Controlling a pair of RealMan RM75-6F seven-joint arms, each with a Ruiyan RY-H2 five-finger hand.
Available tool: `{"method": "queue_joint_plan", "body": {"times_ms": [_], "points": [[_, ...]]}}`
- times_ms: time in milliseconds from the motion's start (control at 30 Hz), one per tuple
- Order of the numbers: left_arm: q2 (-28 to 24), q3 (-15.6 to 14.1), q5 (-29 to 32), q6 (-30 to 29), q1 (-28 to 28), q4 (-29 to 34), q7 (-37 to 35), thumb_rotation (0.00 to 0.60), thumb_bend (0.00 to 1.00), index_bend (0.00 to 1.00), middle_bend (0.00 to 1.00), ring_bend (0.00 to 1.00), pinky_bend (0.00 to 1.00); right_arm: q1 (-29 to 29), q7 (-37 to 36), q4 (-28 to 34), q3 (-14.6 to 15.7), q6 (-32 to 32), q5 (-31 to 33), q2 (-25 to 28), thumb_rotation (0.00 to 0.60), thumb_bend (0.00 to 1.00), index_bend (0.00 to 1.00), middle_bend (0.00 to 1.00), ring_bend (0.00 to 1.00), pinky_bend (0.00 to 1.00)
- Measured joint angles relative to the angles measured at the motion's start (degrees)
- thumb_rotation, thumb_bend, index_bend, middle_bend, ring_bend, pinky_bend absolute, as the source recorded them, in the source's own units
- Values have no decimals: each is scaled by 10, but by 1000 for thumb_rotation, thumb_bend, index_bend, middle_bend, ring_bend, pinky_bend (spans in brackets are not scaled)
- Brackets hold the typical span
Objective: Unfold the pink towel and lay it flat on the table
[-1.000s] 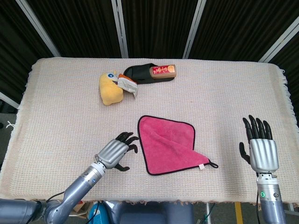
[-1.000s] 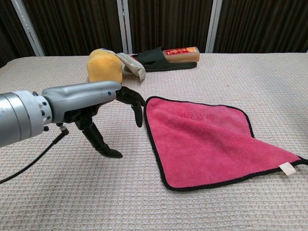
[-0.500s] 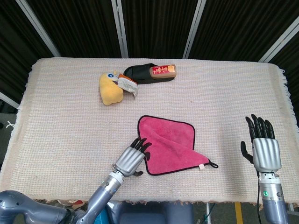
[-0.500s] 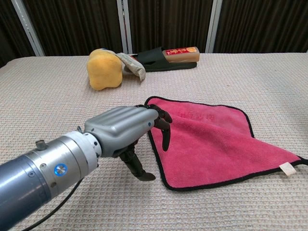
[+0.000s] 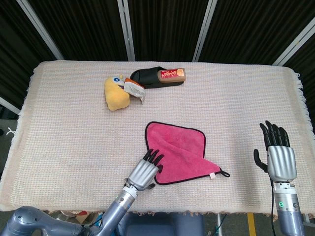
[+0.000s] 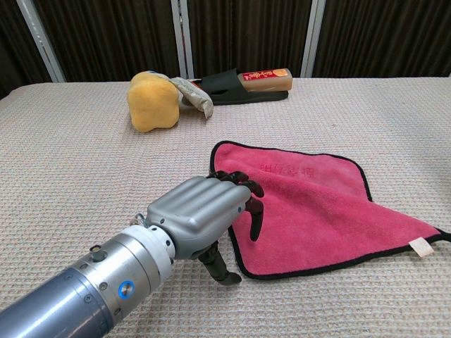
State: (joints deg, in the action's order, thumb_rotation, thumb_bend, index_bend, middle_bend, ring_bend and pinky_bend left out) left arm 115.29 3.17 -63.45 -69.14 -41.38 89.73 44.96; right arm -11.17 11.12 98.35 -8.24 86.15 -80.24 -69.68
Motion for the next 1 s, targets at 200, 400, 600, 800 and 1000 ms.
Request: {"method": "queue_joint_plan", "body": {"times_ms": [200,400,600,800,1000], "points": [[10,0,-9,1,4,-23,4,600,125,464,119,1,26,1,-8,2,-4,-1,-2,1,600,472,0,52,0,61],[27,7,-12,6,8,-45,1,600,139,481,121,1,26,2,-14,-1,-5,-3,-2,0,600,472,0,52,0,61],[41,11,-20,8,12,-62,-1,600,179,506,125,1,26,1,-16,0,-8,-5,-3,0,600,472,0,52,0,61],[45,16,-28,12,15,-69,-5,600,224,535,130,2,26,4,-24,0,-7,-4,-5,0,600,472,0,52,0,61],[47,20,-31,17,19,-74,-7,600,233,520,132,3,26,6,-27,0,-5,-2,-12,-1,600,472,0,52,0,61]]}}
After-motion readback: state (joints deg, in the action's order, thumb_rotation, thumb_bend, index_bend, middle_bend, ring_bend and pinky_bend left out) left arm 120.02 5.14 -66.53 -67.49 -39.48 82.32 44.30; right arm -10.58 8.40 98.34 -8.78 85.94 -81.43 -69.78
